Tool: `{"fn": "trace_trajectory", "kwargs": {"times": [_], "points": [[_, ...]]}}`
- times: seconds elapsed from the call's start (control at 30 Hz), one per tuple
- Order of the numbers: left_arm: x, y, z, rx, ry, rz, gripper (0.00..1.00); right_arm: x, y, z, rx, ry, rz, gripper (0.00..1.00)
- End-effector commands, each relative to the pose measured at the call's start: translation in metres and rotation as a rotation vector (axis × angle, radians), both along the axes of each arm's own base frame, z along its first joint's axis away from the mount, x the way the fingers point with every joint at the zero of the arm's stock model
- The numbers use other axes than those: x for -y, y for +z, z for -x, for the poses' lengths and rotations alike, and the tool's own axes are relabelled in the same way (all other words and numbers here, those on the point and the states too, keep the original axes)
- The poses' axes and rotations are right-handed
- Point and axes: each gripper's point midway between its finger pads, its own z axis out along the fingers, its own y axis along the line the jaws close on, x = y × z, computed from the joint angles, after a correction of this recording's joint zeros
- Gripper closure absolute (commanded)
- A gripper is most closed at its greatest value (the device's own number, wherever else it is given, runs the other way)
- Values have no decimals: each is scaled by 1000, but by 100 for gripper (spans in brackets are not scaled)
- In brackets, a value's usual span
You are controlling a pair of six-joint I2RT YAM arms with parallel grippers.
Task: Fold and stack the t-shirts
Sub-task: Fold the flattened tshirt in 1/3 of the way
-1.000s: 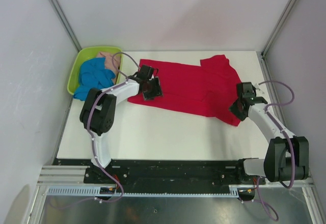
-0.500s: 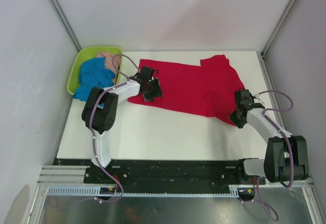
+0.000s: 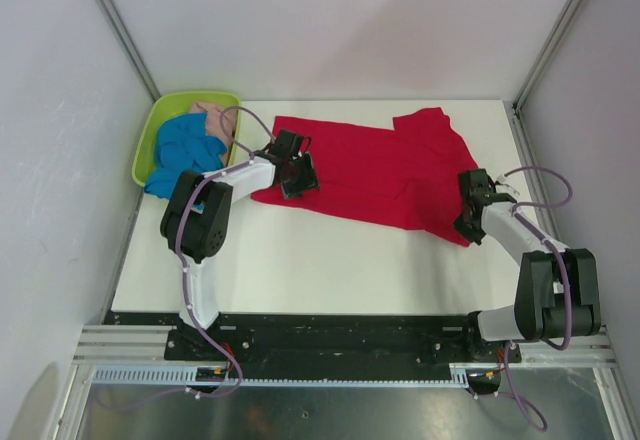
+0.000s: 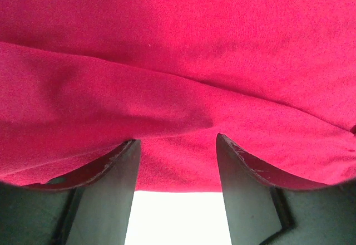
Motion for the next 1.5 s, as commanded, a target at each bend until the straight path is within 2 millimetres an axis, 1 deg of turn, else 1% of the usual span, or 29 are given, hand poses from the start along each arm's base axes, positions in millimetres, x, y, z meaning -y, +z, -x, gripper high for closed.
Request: {"fn": "trace_trajectory", "kwargs": {"times": [0.0,0.2,0.27,0.33,0.4,0.43,0.5,0.57,0.6,0.67,0.73,0.8,0.93,1.07,1.37,1.47], "points": [[-22,-21,1,-25,59,-65,38,18,32,-22,46,8,112,100],[-40,-30,0,-39,97,-104,37,26,69,-41,45,80,273,100],[-42,-30,-1,-40,103,-110,37,29,75,-43,40,91,307,100],[-44,-31,-1,-43,105,-113,37,30,72,-43,23,93,305,95],[-44,-31,-1,-43,104,-115,37,30,64,-43,0,97,280,87],[-44,-32,-1,-44,104,-115,37,29,60,-43,-9,98,263,82],[-44,-33,-1,-46,102,-115,37,28,53,-44,-13,96,214,66],[-44,-33,-1,-47,101,-113,37,26,51,-47,1,86,160,54],[-44,-34,-1,-49,101,-113,37,26,51,-48,9,81,134,51],[-44,-34,-1,-49,100,-112,37,25,52,-49,28,68,93,47],[-43,-34,-1,-50,99,-111,37,31,52,-47,41,26,51,47],[-43,-34,-1,-49,100,-109,37,36,47,-44,49,-16,6,51],[-43,-35,0,-54,100,-108,37,44,29,-34,39,-79,-51,56],[-43,-34,-1,-53,100,-103,37,40,13,-32,32,-94,-88,61],[-43,-34,-1,-54,100,-100,37,34,-9,-30,14,-100,-123,61],[-43,-33,-1,-54,99,-99,37,33,-18,-29,-8,-104,-134,68]]}}
